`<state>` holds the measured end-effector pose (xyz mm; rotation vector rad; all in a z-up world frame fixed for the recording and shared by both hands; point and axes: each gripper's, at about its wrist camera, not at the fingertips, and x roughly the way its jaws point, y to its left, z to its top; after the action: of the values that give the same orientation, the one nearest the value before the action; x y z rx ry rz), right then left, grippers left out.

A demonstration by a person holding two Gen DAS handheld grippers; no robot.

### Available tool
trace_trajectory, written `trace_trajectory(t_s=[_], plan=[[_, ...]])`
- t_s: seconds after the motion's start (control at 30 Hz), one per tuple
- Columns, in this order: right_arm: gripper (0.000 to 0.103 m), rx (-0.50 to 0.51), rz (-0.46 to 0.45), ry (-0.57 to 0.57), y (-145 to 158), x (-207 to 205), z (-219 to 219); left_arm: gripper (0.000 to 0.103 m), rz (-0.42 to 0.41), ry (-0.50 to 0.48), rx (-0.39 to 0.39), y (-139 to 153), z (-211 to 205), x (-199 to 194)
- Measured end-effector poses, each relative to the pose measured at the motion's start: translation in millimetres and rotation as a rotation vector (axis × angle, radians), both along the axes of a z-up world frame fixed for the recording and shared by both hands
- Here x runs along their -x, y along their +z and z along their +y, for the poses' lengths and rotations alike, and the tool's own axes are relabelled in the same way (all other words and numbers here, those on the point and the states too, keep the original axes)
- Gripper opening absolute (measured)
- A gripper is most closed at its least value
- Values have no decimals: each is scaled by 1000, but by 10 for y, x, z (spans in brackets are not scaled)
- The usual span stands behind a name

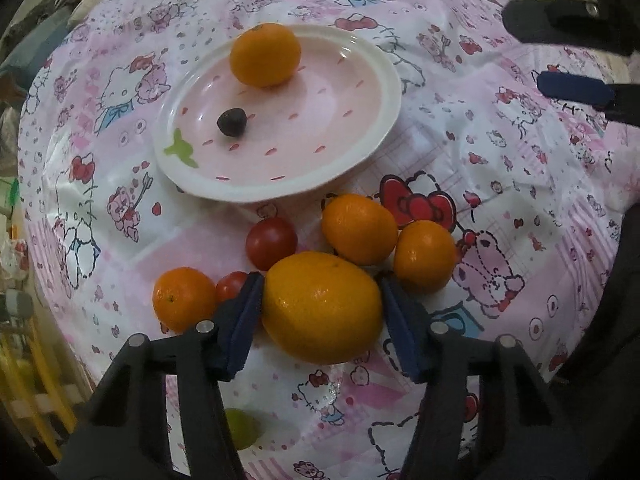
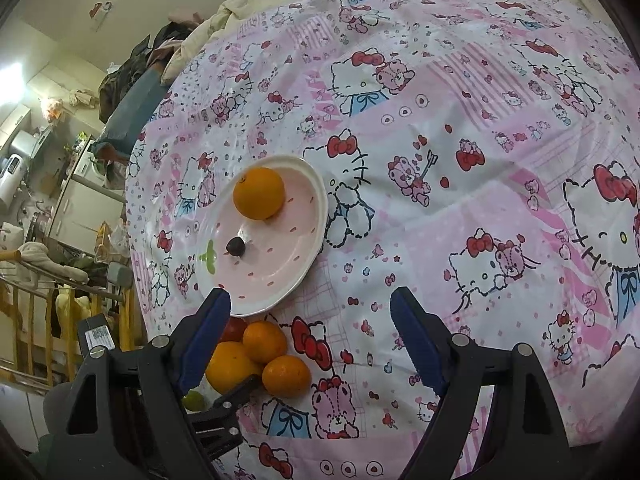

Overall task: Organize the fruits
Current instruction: 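Lift the large orange with the left gripper while the right gripper grasps a dark grape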

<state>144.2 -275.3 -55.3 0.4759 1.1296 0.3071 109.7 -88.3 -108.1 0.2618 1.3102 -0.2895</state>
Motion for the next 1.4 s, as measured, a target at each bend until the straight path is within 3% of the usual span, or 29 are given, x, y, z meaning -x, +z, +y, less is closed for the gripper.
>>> trace_trajectory(t_s=[0.3,0.53,0.67,0.9,1.13,1.3,1.4], plan=[[85,4,-2,-2,-1,24,-4,53,-35,26,65,301,119,171],[85,-4,4,22,0,52,37,53,-86,142,137,710,504,146],[85,-70,53,91,-77,91,149,53,-113,243,155,866,849,123],[85,-155,204,252,-393,227,585,53,-105,352,205,791,1173,102],[85,-204,375,339,-703,380,838,53,-100,368,232,783,1200,109],[83,-174,391,328,-842,289,970,53,-93,389,273,814,1234,86],[77,-121,373,327,-868,224,1047,53,-87,389,293,831,1237,90]])
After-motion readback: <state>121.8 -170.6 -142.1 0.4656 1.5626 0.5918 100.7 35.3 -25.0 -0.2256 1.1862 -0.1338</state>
